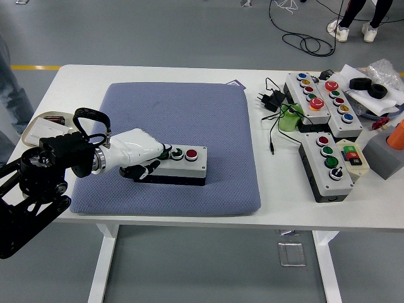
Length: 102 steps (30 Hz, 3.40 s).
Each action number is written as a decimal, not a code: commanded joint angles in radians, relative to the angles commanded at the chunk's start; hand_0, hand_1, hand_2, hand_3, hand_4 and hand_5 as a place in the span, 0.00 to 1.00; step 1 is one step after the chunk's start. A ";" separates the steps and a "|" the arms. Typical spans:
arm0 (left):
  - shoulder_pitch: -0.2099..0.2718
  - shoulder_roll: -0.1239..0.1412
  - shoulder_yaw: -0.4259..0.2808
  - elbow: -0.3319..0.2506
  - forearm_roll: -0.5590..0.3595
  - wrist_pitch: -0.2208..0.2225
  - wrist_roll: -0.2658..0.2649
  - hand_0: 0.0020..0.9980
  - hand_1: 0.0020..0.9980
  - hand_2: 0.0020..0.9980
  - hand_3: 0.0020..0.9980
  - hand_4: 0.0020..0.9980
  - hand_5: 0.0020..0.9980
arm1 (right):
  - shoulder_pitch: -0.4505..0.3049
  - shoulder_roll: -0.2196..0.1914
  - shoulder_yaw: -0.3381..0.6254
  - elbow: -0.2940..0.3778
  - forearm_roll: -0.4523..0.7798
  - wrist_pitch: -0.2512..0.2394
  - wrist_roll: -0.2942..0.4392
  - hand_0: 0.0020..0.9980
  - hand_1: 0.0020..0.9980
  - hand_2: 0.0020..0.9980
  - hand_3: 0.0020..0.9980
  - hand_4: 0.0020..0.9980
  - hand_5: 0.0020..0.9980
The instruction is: Pick up the button,place it on the desk,press the button,press the button
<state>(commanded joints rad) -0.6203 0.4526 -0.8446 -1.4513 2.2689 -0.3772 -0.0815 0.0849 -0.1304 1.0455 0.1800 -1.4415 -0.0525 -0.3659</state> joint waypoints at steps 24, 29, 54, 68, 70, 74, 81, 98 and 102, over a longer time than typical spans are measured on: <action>-0.056 -0.041 0.063 0.028 0.000 0.046 0.009 0.03 0.00 0.02 0.83 0.20 0.00 | 0.008 0.001 -0.003 0.000 0.008 -0.004 0.002 0.64 0.46 0.61 0.56 0.30 0.23; -0.060 -0.042 0.082 0.031 0.000 0.040 0.009 0.03 0.00 0.03 0.83 0.20 0.00 | 0.007 0.001 0.000 0.000 0.001 -0.002 0.000 0.64 0.46 0.61 0.56 0.30 0.23; -0.012 -0.049 -0.029 0.005 0.000 -0.002 -0.006 0.02 0.04 0.11 0.89 0.95 0.75 | -0.006 0.002 0.002 0.000 -0.006 0.000 0.000 0.64 0.46 0.61 0.56 0.30 0.23; 0.045 -0.059 -0.260 0.036 -0.327 0.225 0.048 0.25 0.41 0.46 0.94 0.96 1.00 | -0.011 0.001 -0.004 0.000 0.005 -0.001 0.001 0.64 0.46 0.61 0.56 0.30 0.24; 0.052 -0.064 -0.272 0.088 -0.411 0.303 0.037 0.71 0.79 0.87 0.95 0.89 1.00 | -0.012 0.001 -0.004 0.000 0.006 -0.002 0.001 0.64 0.46 0.61 0.56 0.30 0.24; 0.063 -0.068 -0.261 0.158 -0.580 0.417 -0.005 0.71 0.79 0.87 0.95 0.89 1.00 | -0.014 0.002 -0.004 0.000 0.007 -0.002 0.001 0.64 0.46 0.61 0.56 0.30 0.24; 0.074 -0.079 -0.242 0.261 -0.873 0.444 -0.052 0.82 0.86 0.91 0.89 0.85 1.00 | -0.018 0.001 -0.007 0.000 0.008 -0.001 0.002 0.64 0.46 0.61 0.56 0.30 0.24; 0.077 -0.066 -0.282 0.432 -1.592 0.334 -0.057 0.82 0.86 0.91 0.90 0.85 1.00 | -0.005 0.003 -0.007 0.000 0.020 -0.006 0.002 0.64 0.46 0.61 0.56 0.30 0.24; 0.076 -0.061 -0.288 0.435 -1.720 0.331 -0.057 0.82 0.86 0.91 0.90 0.84 1.00 | -0.004 0.003 -0.005 0.000 0.020 -0.006 0.002 0.64 0.46 0.61 0.56 0.30 0.23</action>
<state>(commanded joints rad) -0.5448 0.3915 -1.1329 -1.0167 0.5493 -0.0463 -0.1387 0.0811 -0.1275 1.0403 0.1800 -1.4218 -0.0588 -0.3639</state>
